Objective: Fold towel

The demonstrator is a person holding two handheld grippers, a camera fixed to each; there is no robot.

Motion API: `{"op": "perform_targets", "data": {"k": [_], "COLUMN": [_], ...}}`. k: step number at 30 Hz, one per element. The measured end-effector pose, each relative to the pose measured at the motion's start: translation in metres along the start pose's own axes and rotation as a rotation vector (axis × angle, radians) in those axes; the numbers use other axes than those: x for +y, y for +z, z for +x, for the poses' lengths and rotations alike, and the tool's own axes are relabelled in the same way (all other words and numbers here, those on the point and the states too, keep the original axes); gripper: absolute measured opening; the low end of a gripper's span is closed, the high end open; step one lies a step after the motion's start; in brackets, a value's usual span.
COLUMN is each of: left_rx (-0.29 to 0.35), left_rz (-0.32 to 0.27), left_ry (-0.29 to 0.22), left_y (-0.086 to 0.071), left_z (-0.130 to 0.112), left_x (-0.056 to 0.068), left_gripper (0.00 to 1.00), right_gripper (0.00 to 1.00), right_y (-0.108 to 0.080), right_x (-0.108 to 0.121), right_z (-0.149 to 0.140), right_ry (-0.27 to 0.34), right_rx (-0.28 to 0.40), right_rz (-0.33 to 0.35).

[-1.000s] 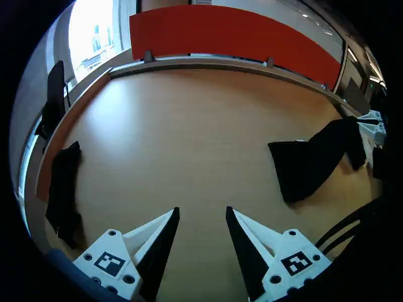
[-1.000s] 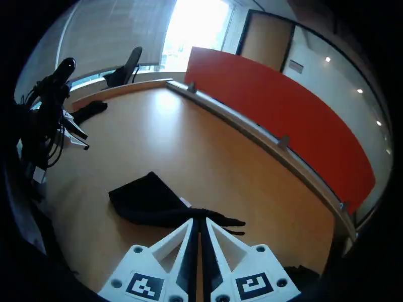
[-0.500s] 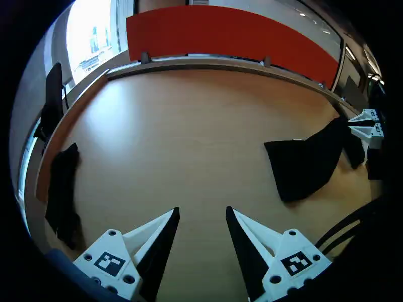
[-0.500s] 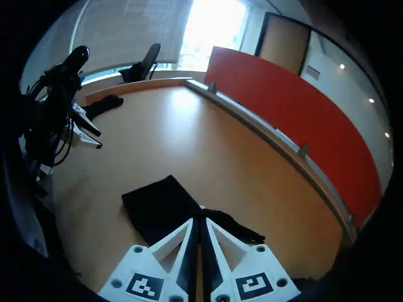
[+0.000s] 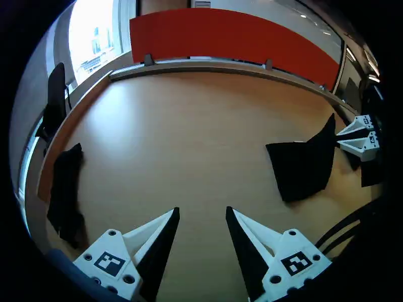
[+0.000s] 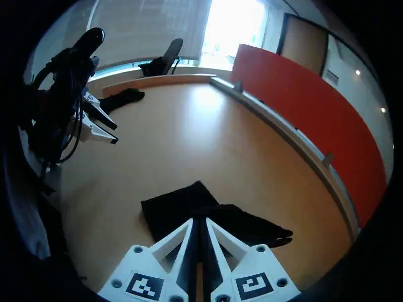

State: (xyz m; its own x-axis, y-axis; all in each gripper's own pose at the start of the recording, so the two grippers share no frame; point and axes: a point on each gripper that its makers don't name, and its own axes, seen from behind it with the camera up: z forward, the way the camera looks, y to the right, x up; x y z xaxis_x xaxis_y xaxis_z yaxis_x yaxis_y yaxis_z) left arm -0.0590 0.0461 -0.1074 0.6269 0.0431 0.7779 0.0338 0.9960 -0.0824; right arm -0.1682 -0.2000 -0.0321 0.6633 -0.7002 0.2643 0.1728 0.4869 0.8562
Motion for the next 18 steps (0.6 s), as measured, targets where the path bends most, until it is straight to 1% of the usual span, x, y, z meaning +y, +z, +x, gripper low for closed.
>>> {"op": "perform_targets", "data": {"k": [4, 12, 18], "left_rx": [0.005, 0.008, 0.008], "left_rz": [0.016, 0.054, 0.077], "left_ry": [-0.01, -0.046, -0.069], "left_y": [-0.005, -0.016, -0.022], "left_z": [-0.001, -0.011, -0.018], "left_x": [-0.009, -0.032, -0.044], "left_gripper": [0.67, 0.67, 0.67], "right_gripper": [0.06, 0.06, 0.06], "right_y": [0.009, 0.029, 0.042], "right_x": [-0.01, -0.038, -0.048], "right_z": [0.0, -0.004, -0.012], "right_ry": [-0.01, -0.023, -0.017], "right_rx": [-0.012, -0.04, -0.066], "right_rz": [0.033, 0.116, 0.145]}}
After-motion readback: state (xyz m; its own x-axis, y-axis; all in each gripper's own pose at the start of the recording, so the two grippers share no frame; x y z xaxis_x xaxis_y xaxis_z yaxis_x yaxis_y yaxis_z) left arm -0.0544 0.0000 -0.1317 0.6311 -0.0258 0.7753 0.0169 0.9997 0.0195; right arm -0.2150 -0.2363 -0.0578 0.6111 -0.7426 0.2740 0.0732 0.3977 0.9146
